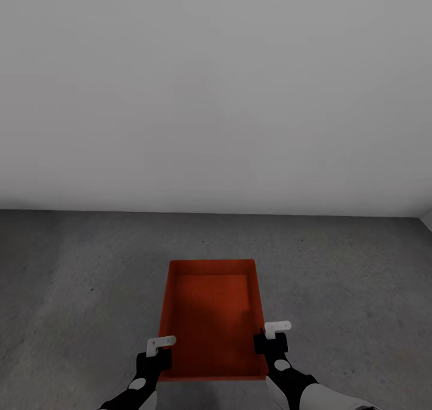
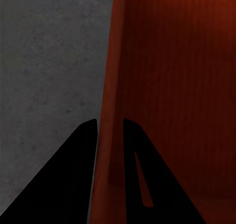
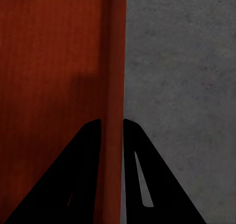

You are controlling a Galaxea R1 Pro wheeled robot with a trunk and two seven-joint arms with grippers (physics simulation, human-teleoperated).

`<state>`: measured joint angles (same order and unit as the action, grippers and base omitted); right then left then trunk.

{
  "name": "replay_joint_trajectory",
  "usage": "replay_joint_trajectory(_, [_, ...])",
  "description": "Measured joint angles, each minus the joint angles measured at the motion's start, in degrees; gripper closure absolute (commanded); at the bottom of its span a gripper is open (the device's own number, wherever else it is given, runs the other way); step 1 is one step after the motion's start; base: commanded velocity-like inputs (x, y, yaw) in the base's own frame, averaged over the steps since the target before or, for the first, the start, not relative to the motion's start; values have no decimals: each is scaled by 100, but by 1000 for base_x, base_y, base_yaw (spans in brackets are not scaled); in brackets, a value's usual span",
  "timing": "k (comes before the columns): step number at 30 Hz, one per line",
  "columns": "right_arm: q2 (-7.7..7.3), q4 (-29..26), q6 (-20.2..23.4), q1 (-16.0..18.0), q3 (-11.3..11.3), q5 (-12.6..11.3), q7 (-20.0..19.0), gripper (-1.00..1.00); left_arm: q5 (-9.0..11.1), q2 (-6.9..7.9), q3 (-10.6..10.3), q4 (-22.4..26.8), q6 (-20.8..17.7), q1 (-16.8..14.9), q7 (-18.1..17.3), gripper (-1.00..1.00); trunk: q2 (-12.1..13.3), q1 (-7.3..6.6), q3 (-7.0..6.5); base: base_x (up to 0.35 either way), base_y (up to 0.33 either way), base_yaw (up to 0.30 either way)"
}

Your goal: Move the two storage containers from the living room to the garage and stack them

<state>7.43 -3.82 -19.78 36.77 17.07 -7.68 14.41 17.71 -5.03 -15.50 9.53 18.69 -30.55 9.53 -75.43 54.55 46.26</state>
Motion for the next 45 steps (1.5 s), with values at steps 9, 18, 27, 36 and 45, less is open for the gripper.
replay_joint_trajectory(9, [-4,1,0,-1,1,-9,-7,100,0,-3,-4,0,-4,0,4,100,0,0,60,0,0,0])
replay_joint_trajectory(18, [0,1,0,1,2,-3,-1,100,1,0,1,0,-1,0,-1,100,0,0,142,0,0,0])
replay_joint_trajectory(27, [0,2,0,-3,1,-4,1,100,30,1,-29,0,-6,0,4,100,0,0,225,0,0,0])
replay_joint_trajectory(36, [0,2,0,-1,3,-2,2,100,44,1,-39,0,-2,1,7,100,0,0,307,0,0,0])
replay_joint_trajectory(45, [0,1,0,0,3,1,2,100,44,1,-38,0,1,0,6,100,0,0,376,0,0,0])
